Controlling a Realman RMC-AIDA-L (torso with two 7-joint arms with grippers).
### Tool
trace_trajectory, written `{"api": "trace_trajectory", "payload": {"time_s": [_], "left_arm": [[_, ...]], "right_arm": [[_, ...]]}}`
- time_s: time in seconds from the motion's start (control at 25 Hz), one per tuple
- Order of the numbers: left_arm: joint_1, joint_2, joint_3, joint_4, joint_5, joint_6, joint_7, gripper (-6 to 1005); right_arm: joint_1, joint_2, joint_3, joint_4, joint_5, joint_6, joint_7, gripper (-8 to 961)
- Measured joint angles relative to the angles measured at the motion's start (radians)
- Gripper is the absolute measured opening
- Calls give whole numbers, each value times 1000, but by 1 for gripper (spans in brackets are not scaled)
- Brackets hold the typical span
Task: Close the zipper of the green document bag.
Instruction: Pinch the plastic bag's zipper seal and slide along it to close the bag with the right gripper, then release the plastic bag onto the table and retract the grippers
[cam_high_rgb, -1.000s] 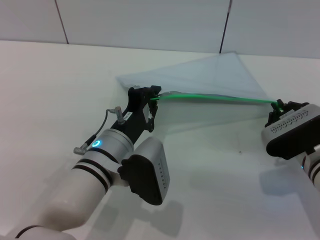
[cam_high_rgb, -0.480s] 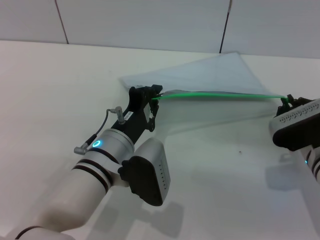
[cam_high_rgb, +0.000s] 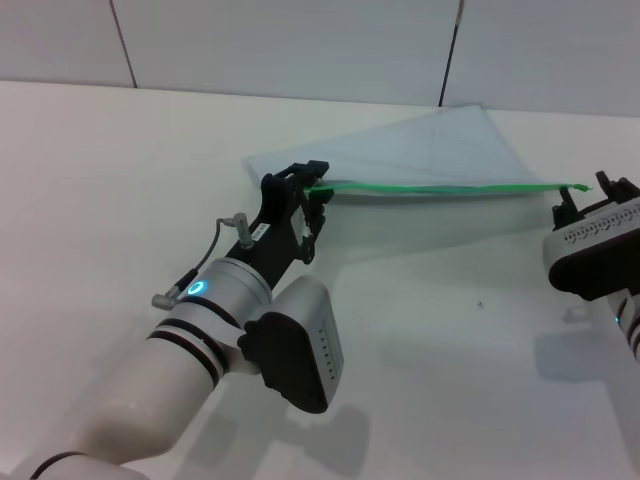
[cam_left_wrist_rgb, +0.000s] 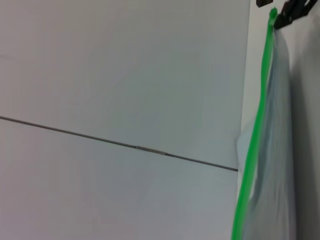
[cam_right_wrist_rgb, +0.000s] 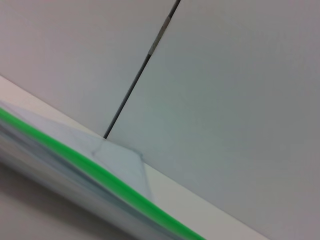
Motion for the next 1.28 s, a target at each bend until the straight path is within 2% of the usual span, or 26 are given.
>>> {"api": "trace_trajectory", "payload": {"time_s": [0.08, 0.16, 0.28, 0.52, 0.6, 0.96, 1.28], "left_arm": [[0, 0, 0, 0, 4, -2, -8, 206], [0, 0, 0, 0, 8, -5, -17, 284], [-1, 0, 0, 2, 13, -6, -40, 462], [-1, 0, -2, 2, 34, -20, -91, 613], [-1, 0, -2, 2, 39, -31, -100, 645], [-1, 1, -2, 2, 41, -67, -109, 788], [-1, 2, -2, 0, 41, -76, -115, 779]], "right_arm": [[0, 0, -3, 0, 0, 1, 0, 412], [0, 0, -4, -1, 1, 1, -1, 457], [0, 1, -5, -1, 1, 7, -1, 525], [0, 4, -15, -3, 1, 29, -3, 661], [-5, 6, -25, -15, 2, 51, -9, 786], [-36, 6, -29, -84, 2, 146, -82, 828], [-48, 6, -30, -119, 2, 188, -95, 828]]}}
